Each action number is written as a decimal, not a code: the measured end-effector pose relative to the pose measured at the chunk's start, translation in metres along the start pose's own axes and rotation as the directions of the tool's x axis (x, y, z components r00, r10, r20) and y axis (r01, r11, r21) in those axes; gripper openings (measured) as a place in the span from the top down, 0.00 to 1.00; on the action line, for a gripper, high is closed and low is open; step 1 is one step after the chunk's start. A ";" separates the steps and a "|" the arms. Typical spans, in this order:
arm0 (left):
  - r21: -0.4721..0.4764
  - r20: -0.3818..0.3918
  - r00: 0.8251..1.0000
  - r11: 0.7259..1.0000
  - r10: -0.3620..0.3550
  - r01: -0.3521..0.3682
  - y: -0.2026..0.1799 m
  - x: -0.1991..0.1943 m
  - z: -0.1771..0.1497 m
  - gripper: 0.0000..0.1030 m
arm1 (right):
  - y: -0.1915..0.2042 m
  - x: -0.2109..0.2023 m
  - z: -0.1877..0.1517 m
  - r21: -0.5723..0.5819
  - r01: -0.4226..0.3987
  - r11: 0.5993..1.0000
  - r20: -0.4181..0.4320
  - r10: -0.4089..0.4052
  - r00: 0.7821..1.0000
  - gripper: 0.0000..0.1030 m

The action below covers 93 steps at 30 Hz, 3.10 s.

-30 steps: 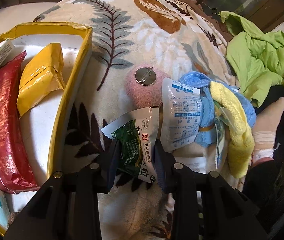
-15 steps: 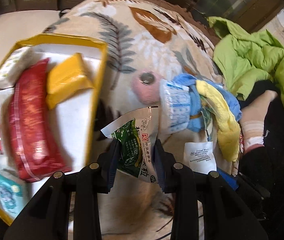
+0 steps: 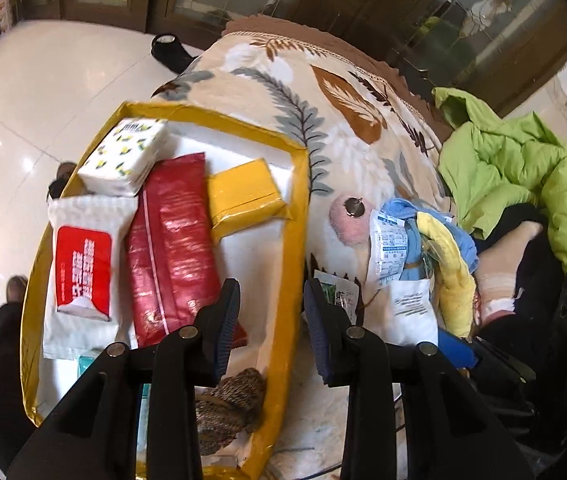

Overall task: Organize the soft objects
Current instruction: 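Grasp the green sachet with left gripper while right grasps the white packet, then carry the green sachet and white packet over the tray and release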

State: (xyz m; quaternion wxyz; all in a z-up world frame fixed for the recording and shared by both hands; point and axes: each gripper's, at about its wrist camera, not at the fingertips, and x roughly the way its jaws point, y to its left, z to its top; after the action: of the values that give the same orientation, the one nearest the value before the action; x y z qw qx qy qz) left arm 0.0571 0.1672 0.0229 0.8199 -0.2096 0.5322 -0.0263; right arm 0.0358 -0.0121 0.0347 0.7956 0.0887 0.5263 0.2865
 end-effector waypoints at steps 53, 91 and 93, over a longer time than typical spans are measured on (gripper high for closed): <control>0.262 -0.064 0.992 0.961 0.112 -0.092 -0.004 -0.013 0.016 0.80 | -0.021 -0.015 0.014 0.082 -0.046 0.996 0.058 0.041 0.997 0.55; 0.014 -0.015 0.977 0.977 0.211 -0.211 0.056 0.005 0.055 0.44 | 0.033 0.083 0.061 0.097 -0.129 0.987 -0.081 0.137 0.987 0.24; 0.011 -0.013 0.976 0.976 0.217 -0.217 0.059 0.002 0.055 0.44 | 0.032 0.081 0.062 0.119 -0.140 0.983 -0.062 0.148 0.987 0.24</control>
State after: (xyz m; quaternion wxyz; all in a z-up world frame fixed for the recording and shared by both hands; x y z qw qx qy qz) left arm 0.0961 0.2380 0.0180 0.8152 -0.1462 0.5573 0.0592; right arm 0.1018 0.0687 0.0114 0.7472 0.1620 0.5619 0.3157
